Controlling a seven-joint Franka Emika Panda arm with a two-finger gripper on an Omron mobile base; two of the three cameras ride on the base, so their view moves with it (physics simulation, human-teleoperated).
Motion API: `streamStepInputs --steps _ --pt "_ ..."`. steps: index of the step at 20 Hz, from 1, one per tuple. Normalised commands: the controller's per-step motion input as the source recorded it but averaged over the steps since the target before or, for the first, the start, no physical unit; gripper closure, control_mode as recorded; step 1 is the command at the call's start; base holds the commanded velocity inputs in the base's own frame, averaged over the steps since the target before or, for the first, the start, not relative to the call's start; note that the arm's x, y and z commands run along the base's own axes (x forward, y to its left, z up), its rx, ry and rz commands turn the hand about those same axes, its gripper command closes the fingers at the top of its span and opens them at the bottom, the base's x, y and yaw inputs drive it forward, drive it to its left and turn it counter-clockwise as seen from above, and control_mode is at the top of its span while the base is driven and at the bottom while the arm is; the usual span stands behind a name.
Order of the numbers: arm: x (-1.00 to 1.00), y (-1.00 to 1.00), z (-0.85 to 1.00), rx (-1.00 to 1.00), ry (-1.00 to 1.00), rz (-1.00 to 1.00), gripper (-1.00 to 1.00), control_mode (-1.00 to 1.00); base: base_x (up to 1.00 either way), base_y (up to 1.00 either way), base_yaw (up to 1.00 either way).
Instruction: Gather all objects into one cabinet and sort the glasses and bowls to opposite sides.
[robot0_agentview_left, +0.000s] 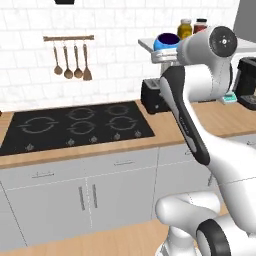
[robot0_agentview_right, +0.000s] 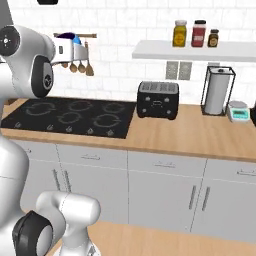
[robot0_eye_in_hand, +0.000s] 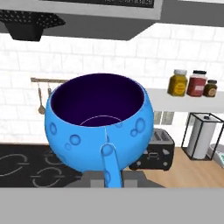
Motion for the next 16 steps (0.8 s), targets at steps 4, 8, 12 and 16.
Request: streamStepInputs --steps 4,8,12,16 --pt "0.00 0.00 0.00 0.00 0.00 0.00 1.00 1.00 0.00 0.98 -0.02" --pt "0.00 0.00 0.00 0.00 0.00 0.00 1.00 1.00 0.00 0.90 -0.01" --pt "0.00 0.00 0.00 0.00 0.00 0.00 1.00 1.00 0.00 0.87 -0.02" --pt "0.00 0.00 0.00 0.00 0.00 0.00 1.00 1.00 -0.04 0.71 -0.02"
